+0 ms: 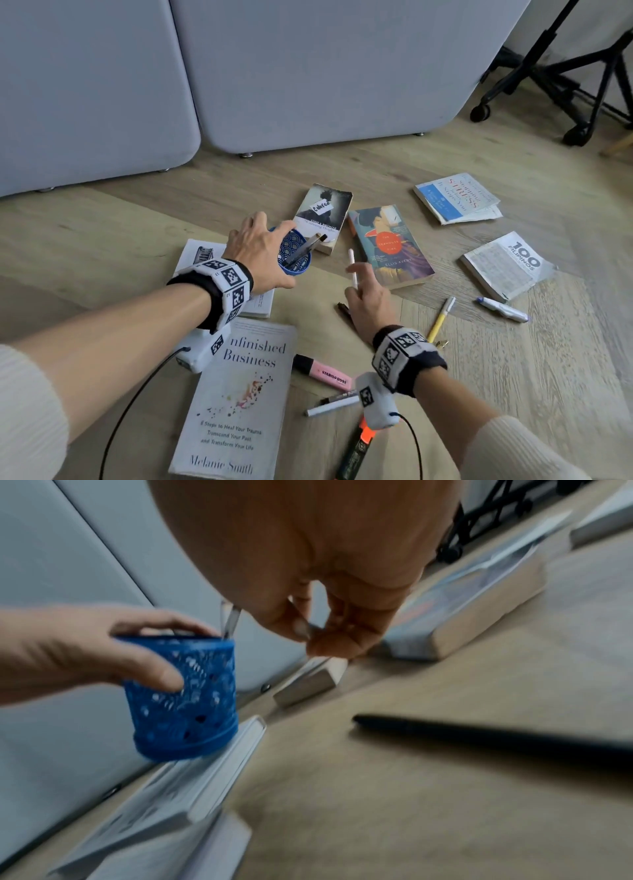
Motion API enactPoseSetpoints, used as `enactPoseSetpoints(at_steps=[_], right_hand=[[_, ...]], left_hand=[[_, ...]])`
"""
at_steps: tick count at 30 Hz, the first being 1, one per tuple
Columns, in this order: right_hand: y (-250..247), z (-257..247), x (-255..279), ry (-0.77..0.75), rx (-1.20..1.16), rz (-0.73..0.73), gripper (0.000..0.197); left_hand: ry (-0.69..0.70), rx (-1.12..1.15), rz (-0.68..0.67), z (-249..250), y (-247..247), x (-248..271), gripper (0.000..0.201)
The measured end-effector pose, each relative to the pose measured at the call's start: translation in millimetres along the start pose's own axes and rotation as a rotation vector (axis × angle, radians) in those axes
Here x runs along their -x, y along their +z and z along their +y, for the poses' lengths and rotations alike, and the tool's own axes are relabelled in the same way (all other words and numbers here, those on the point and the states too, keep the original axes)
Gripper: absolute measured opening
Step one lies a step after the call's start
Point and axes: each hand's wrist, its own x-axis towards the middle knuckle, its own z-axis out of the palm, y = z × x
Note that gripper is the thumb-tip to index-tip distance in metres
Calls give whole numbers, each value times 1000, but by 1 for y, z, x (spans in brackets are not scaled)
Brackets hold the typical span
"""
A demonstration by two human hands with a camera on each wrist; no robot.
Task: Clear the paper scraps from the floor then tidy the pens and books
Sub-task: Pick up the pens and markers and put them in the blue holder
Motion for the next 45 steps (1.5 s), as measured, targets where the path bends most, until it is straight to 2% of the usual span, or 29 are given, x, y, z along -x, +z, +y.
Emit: enactPoseSetpoints(at_steps=[2, 4, 5, 7, 8, 9, 10, 15, 18, 20, 23, 25, 27, 30, 32, 33, 35, 36, 37, 38, 40, 42, 43, 45], right_hand=[[-30, 15, 0, 26, -108, -68, 21], [-49, 32, -2, 59, -227, -200, 33], [-54, 40, -1, 17, -196, -210, 34], [-60, 46, 1, -148, 89, -83, 16], [-58, 48, 1, -254, 252, 21, 18], [-53, 49, 1, -330, 370, 90, 31], [-46, 47, 3, -347, 444, 100, 38], [10, 67, 14, -93, 681, -179, 44], [21, 78, 24, -94, 664, -218, 18], [13, 74, 25, -96, 575, -203, 12], [-16, 46, 21, -187, 339, 16, 13], [-35, 17, 18, -367, 386, 114, 16], [-43, -9, 13, -446, 541, -1, 18], [-36, -27, 4, -416, 683, -163, 19], [-37, -27, -2, -415, 489, -170, 20], [-43, -26, -4, -403, 337, -111, 19], [-61, -11, -13, -301, 107, 165, 15], [-71, 4, -18, -196, 65, 294, 18], [-81, 22, -21, -59, 88, 366, 20], [-88, 41, -22, 104, 155, 379, 22], [-93, 80, -14, 390, 431, 198, 40], [-83, 107, 4, 549, 661, -44, 61], [-77, 119, 10, 591, 665, -83, 62], [-71, 131, 18, 620, 578, -54, 50]], left_hand=[[2, 3, -7, 5, 2, -3, 98], [6, 4, -13, 11, 4, -6, 96], [8, 5, -18, 14, 6, -8, 96], [18, 3, -23, 19, 8, -10, 96], [27, -1, -23, 22, 9, -11, 96], [38, -5, -26, 24, 11, -11, 97], [50, -9, -31, 25, 12, -11, 98], [91, -38, -63, 26, 17, -8, 109], [68, -9, -72, 26, 19, -2, 106], [67, -6, -77, 25, 21, 0, 102], [81, -7, -82, 25, 21, -1, 95], [106, -6, -83, 31, 22, -2, 93], [152, -25, -82, 42, 25, -3, 91], [210, -50, -97, 64, 30, -3, 87], [225, -31, -98, 77, 33, -2, 82], [221, -15, -98, 82, 35, -2, 81], [205, 16, -101, 87, 36, -2, 86], [204, 32, -102, 88, 37, -3, 90], [209, 42, -101, 88, 37, -2, 92], [217, 40, -99, 88, 37, -2, 94], [232, 19, -96, 88, 37, -1, 94], [237, 6, -105, 87, 39, -1, 94], [237, 6, -107, 86, 41, -1, 94], [232, 20, -109, 85, 43, -1, 94]])
